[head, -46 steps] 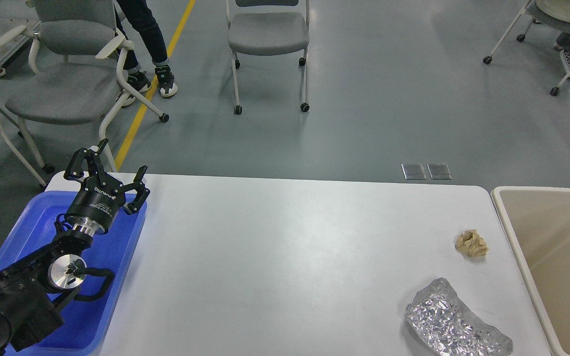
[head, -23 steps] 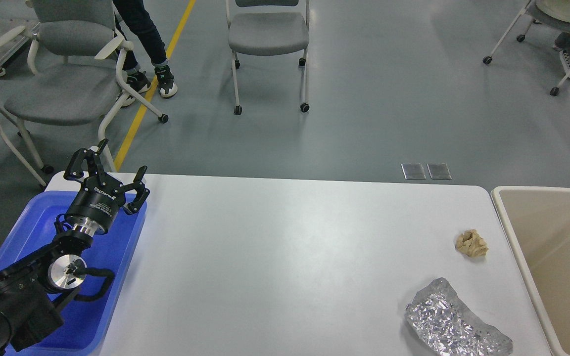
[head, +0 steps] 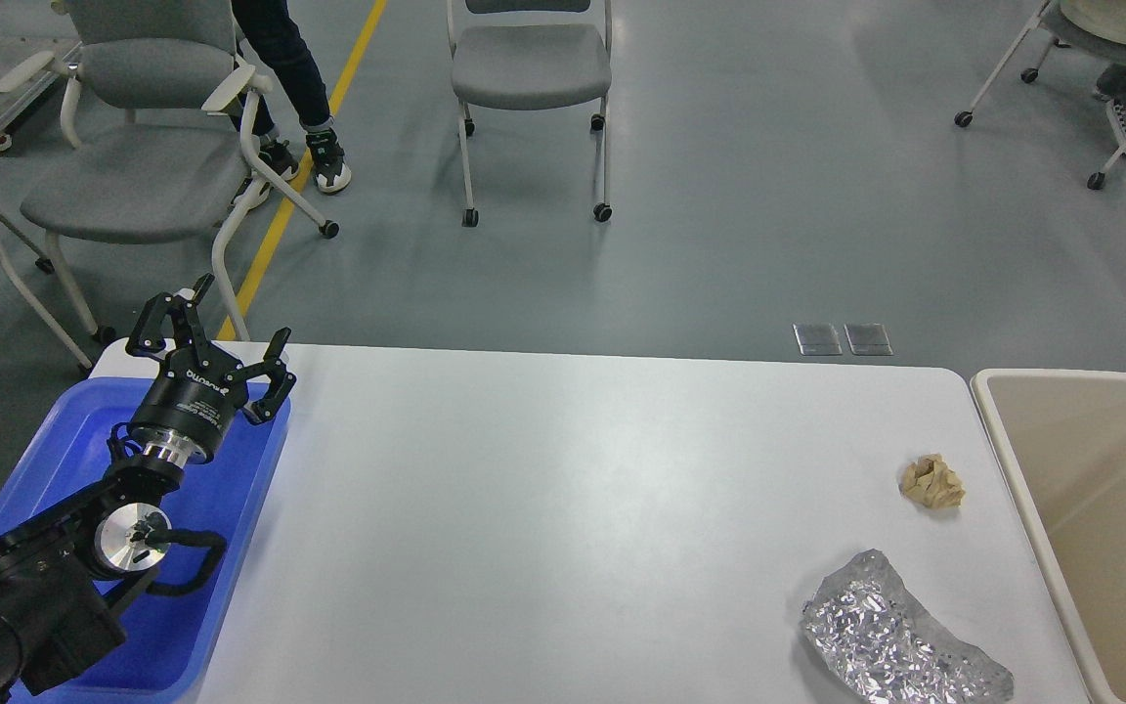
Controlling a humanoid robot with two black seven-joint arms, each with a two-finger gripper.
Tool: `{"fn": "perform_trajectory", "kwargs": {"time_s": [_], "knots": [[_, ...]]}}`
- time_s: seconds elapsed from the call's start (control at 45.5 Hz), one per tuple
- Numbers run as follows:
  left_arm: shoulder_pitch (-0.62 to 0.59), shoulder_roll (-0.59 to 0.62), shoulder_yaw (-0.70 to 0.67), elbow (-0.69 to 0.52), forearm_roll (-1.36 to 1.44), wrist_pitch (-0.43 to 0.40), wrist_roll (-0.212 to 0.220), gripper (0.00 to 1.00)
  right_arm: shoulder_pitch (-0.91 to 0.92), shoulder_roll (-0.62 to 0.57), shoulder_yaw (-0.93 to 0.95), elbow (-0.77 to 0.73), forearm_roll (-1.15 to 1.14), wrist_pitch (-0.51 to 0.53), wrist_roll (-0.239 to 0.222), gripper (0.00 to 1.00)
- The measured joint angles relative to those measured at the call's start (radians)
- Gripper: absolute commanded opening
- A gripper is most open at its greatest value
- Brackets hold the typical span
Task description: Tidy desktop
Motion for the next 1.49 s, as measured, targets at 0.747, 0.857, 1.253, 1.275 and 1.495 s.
{"fn": "perform_trajectory", "kwargs": {"time_s": [0.747,0.857,1.253,1.275,1.495], "knots": [[0.001,0.000,0.000,0.000,0.000,0.000,0.000,0.98,0.015,-0.004,0.030,0.003,0.025,-0.003,0.005,1.00],[0.001,0.000,0.000,0.000,0.000,0.000,0.000,0.98,0.025,-0.011,0.093,0.008,0.025,-0.001,0.005,1.00],[0.001,0.000,0.000,0.000,0.001,0.000,-0.001,0.98,0.092,-0.087,0.331,0.081,0.029,0.056,0.006,1.00],[0.001,0.000,0.000,0.000,0.001,0.000,-0.001,0.98,0.095,-0.095,0.353,0.098,0.029,0.061,0.006,1.00],[0.001,0.000,0.000,0.000,0.001,0.000,-0.001,0.98,0.090,-0.163,0.506,0.271,0.028,0.095,0.011,1.00]]}}
